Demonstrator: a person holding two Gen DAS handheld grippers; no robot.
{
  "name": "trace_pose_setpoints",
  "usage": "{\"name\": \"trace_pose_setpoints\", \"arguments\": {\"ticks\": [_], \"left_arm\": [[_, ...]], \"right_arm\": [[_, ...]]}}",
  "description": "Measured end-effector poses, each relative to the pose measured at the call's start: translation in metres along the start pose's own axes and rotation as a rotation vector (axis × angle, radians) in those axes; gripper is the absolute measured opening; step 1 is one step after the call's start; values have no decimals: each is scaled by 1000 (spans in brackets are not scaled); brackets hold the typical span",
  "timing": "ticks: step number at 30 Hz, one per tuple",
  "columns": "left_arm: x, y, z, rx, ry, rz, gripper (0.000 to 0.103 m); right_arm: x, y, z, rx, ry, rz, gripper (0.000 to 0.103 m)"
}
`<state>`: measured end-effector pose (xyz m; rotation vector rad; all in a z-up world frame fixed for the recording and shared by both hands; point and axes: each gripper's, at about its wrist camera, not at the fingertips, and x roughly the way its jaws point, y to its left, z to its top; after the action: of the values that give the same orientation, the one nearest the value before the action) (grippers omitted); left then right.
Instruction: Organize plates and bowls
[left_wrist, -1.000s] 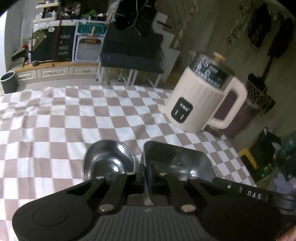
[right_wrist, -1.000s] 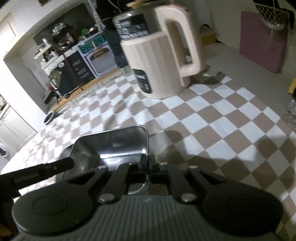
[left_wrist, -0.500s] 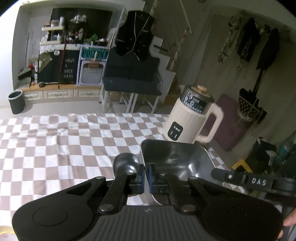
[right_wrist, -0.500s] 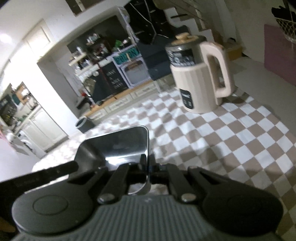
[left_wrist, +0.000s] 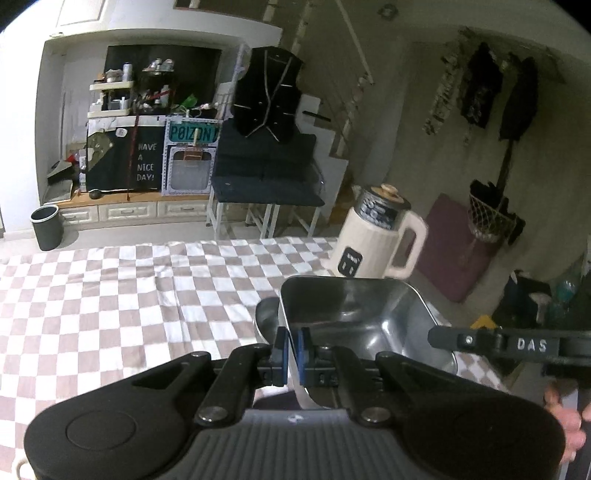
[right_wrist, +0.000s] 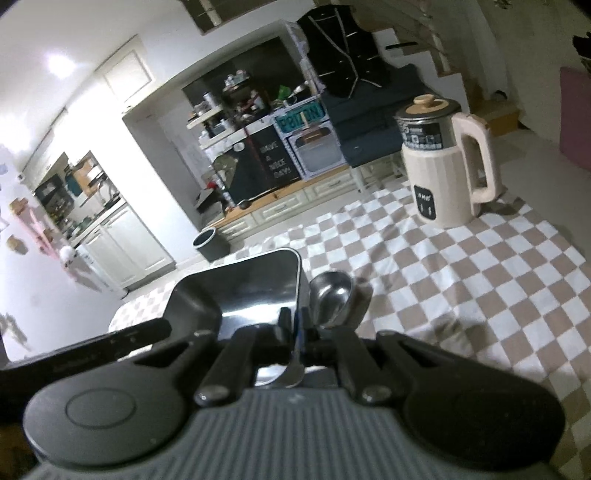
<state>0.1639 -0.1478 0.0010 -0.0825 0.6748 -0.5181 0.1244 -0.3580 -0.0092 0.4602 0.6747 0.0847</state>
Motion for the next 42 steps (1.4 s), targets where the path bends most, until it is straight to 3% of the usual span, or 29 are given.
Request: {"name": "trace_pose_setpoints", "arguments": {"ticks": [6, 10, 16, 31, 42], "left_arm": [[12, 7, -27, -9, 44, -12, 6], [34, 16, -44, -54, 129, -13, 7], [52, 19, -54, -26, 197, 12, 7], [86, 19, -64, 8, 270, 21, 8], [98, 30, -69, 11, 315, 44, 7]], "right_arm": [[17, -3, -14, -24, 88, -36, 4], [34, -4, -22, -56, 154, -88, 3], [53, 1, -31, -85, 211, -131, 3], [75, -6, -33, -78, 254, -206, 4], [82, 3, -34, -106, 283, -201, 4]]}}
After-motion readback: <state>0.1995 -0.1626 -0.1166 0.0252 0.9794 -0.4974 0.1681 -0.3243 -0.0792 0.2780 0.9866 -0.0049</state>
